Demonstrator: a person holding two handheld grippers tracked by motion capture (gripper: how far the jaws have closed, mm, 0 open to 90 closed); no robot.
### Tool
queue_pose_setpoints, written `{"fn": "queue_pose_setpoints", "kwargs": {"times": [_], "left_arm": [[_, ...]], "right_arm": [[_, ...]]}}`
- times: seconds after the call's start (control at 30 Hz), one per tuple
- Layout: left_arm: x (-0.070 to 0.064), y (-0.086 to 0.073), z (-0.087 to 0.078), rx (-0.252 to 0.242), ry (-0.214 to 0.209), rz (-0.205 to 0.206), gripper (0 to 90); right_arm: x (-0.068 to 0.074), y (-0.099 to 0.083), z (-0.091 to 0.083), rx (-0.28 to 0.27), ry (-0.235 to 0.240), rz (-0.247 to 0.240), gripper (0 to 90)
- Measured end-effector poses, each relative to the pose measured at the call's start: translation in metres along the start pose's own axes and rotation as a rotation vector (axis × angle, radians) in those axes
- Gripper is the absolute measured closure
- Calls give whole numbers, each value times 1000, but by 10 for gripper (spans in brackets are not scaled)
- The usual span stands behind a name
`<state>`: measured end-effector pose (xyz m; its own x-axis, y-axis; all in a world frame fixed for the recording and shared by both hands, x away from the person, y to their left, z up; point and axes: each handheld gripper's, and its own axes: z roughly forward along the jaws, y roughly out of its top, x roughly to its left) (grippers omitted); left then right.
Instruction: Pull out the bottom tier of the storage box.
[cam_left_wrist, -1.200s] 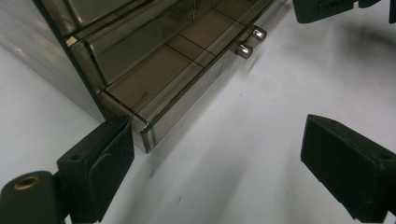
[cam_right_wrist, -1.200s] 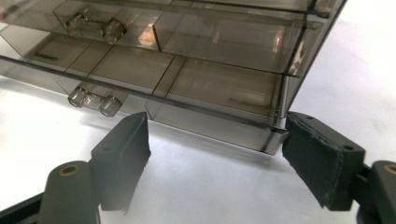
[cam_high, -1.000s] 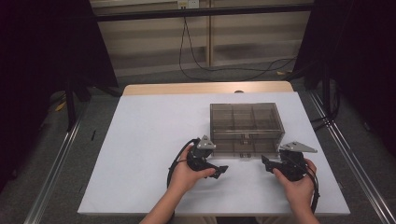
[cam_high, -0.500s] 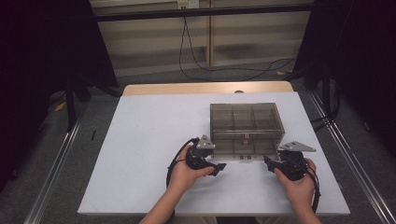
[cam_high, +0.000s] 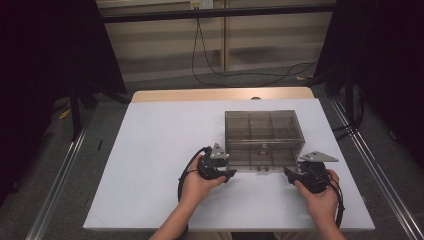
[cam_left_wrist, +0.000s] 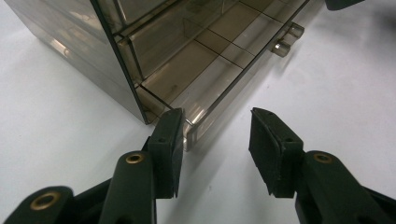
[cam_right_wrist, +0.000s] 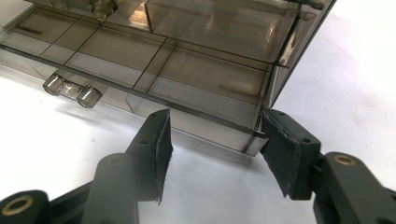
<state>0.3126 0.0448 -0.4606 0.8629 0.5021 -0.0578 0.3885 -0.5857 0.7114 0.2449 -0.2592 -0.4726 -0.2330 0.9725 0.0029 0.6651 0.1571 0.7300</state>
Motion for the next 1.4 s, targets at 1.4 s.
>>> {"fn": "queue_pose_setpoints", "kwargs": {"times": [1.4], "left_arm": [[4,-9,-5,-12,4,-43,807]], "right_arm": [[0,-4,-10,28,4,-55,530]]}}
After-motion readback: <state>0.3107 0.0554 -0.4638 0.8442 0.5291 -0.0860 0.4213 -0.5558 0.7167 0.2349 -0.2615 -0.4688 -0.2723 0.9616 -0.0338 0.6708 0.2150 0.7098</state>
